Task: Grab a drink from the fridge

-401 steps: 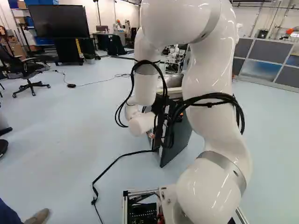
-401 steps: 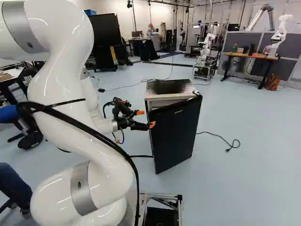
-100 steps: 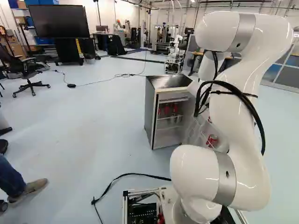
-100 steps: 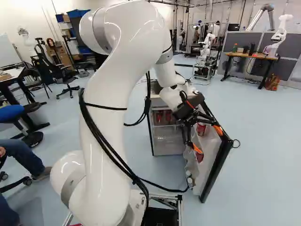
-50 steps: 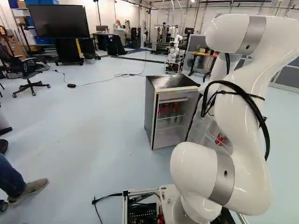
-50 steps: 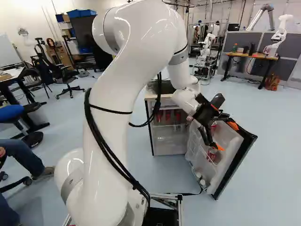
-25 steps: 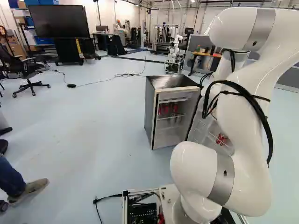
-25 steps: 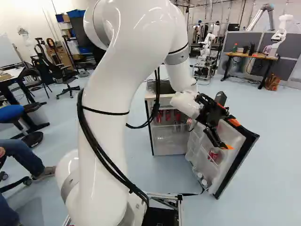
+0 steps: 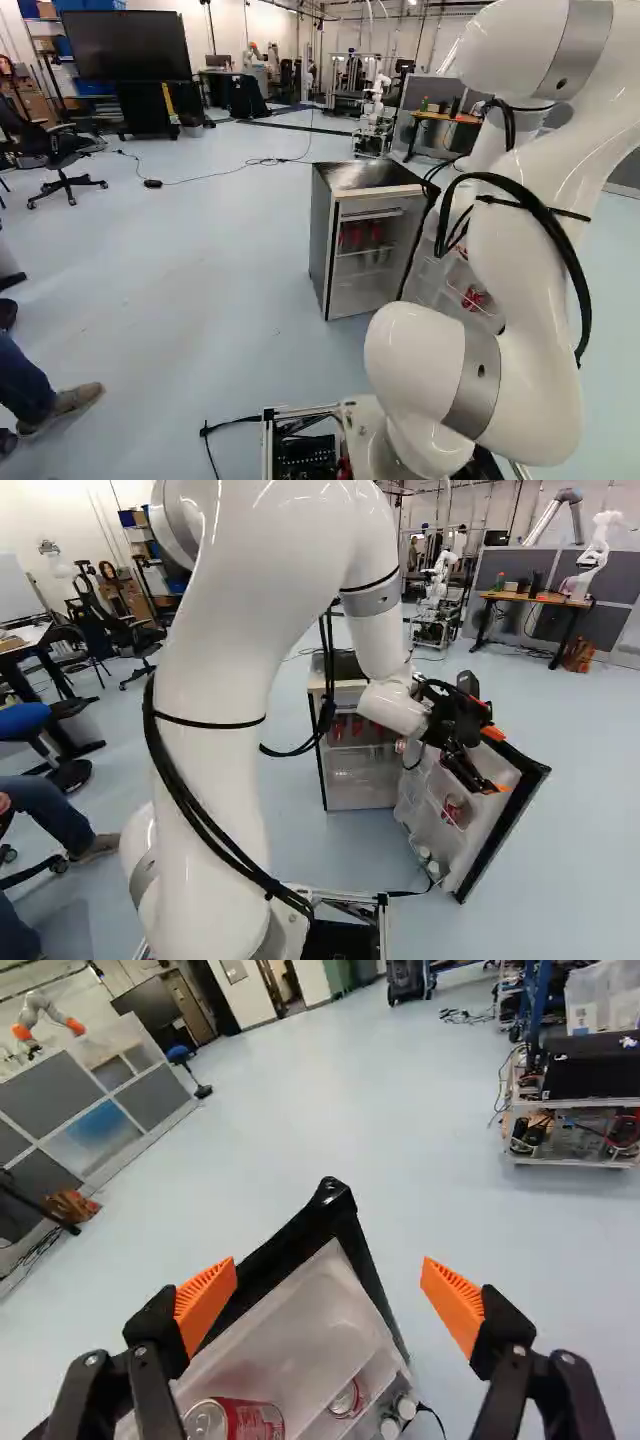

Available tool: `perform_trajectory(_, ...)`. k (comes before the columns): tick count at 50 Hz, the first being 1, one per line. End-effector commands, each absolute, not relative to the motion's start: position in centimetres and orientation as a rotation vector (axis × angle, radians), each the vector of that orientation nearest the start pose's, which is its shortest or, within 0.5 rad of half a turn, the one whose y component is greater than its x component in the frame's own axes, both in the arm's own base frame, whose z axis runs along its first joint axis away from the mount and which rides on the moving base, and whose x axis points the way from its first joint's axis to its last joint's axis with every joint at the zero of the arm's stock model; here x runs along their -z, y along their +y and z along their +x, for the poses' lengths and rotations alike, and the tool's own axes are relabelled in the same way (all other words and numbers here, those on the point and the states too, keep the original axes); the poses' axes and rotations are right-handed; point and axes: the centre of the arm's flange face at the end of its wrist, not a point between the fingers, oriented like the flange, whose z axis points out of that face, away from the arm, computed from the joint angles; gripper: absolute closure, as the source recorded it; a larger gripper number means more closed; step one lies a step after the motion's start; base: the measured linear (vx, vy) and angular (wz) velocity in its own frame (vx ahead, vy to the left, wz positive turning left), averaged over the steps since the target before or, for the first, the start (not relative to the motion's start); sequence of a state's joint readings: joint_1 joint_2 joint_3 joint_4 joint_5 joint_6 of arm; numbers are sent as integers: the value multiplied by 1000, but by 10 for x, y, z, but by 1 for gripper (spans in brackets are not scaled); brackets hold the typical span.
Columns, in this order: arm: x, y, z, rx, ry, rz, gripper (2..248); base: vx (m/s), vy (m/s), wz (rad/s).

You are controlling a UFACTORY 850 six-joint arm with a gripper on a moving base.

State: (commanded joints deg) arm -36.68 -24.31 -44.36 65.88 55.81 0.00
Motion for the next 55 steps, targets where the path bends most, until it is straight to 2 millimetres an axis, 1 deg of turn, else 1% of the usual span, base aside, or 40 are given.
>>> perform_trajectory(14,-337,-341,341,-1191,-1743,1365,3,0,0,0)
perform_trajectory(35,-341,-323,319,-1244,-1587,1576,3,0,0,0)
perform_trajectory(45,-343,-311,308,-1267,-1505,1677,3,0,0,0)
perform_trajectory(55,-344,-291,300,-1295,-1407,1792,3,0,0,0)
